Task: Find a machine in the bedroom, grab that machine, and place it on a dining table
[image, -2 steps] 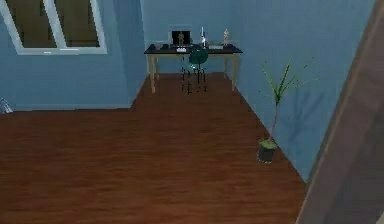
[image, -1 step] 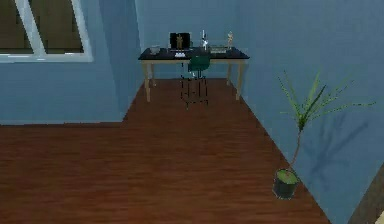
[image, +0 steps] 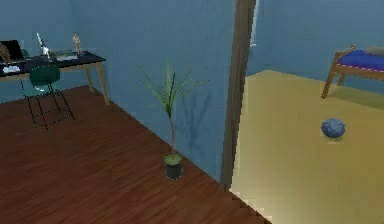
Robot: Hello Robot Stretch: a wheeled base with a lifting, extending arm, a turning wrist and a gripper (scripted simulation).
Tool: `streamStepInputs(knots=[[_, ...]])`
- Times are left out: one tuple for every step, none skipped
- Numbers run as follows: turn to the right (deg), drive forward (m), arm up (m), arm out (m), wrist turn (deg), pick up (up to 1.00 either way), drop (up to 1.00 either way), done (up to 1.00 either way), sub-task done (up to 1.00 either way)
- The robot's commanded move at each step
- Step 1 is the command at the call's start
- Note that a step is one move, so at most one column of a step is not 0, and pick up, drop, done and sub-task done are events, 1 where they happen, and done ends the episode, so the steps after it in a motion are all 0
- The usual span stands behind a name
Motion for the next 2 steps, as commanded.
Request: streamStepInputs(knots=[[0.0,0.20,0.00,0.00,0.0,0.00,0.00,0.00,0.00],[36.0,0.00,0.00,0.00,0.0,0.00,0.00,0.00,0.00]])
